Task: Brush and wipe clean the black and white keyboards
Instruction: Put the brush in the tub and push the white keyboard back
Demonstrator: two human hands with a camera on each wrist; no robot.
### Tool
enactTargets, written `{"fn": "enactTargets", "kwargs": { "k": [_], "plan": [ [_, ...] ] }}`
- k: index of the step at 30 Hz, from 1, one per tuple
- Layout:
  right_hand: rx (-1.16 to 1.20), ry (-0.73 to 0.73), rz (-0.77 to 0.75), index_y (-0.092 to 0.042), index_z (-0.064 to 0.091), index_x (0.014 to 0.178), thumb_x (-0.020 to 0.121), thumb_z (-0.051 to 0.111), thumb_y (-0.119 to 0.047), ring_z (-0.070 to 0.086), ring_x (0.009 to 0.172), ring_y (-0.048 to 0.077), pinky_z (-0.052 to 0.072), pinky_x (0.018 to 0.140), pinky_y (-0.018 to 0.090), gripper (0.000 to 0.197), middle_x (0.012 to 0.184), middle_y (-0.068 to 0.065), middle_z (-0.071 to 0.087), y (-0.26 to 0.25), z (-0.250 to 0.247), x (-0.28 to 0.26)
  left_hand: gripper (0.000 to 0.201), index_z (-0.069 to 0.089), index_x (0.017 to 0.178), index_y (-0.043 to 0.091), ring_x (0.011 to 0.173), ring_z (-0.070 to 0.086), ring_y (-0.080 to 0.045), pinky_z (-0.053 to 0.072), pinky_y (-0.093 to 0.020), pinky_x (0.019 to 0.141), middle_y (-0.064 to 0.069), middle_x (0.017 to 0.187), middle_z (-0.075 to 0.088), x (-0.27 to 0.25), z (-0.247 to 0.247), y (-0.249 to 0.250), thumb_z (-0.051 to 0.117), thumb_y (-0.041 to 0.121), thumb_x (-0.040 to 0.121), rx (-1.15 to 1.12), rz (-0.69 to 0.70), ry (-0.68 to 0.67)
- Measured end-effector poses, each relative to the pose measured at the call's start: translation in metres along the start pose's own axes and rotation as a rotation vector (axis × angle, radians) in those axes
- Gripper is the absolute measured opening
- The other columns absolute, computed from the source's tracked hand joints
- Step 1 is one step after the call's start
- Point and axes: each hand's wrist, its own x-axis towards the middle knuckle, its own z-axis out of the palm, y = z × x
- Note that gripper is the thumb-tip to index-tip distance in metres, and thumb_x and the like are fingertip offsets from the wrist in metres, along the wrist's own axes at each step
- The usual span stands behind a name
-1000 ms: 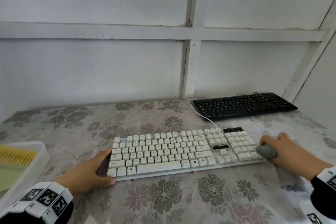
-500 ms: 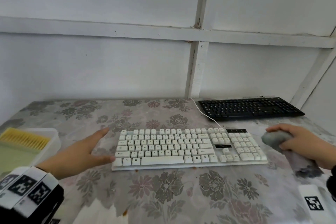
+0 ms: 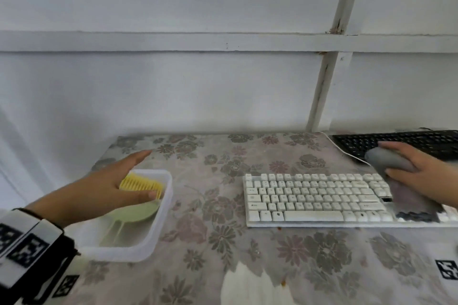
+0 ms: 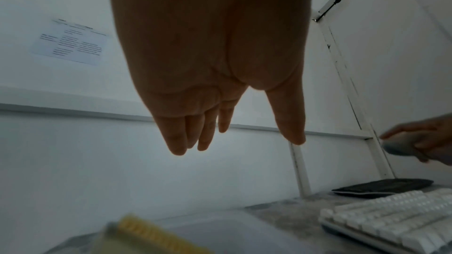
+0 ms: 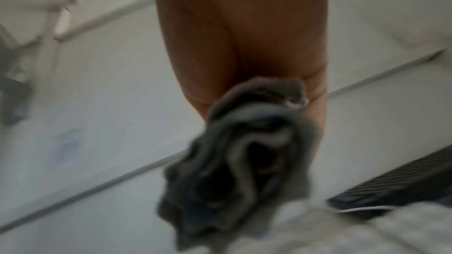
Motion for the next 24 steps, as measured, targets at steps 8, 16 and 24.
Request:
{"fn": "enactTargets", "kwargs": {
  "k": [8,16,24],
  "plan": [
    [0.181,-0.306,-0.268,-0.036,0.041,0.126,0.089,0.061,-0.012,0.059,0.105,0.019,0.049,0.093,0.032,0.048,0.12,-0.002,0.058,-0.225,0.158,-0.019,0.092,0.013,0.124,0.064,0.127,0.031,0.001,0.031,-0.021,0.103,0.03,0.139,0.022,-0.001,-0.017,-0.074,0.05,0.09,0.044,0.099,-0.021,-0.093],
    [0.065,-0.485,-0.289,-0.03,0.043,0.136,0.09,0.057,-0.017,0.053,0.116,0.022,0.04,0.085,0.023,0.051,0.132,0.004,0.055,-0.297,0.25,-0.017,0.037,0.052,0.121,0.036,0.096,0.056,-0.012,0.042,-0.017,0.076,0.004,0.111,0.058,0.022,-0.007,-0.096,0.063,0.026,0.087,0.145,-0.117,0.087],
    [-0.19,-0.407,-0.287,-0.032,0.029,0.144,0.099,0.039,-0.022,0.055,0.112,0.033,0.045,0.09,0.036,0.047,0.13,0.017,0.056,-0.301,0.26,-0.013,0.032,0.064,0.091,0.036,0.072,0.055,-0.017,0.049,-0.032,0.077,-0.001,0.08,0.052,0.023,-0.015,-0.1,0.059,0.004,0.084,-0.107,-0.099,0.162]
  ]
}}
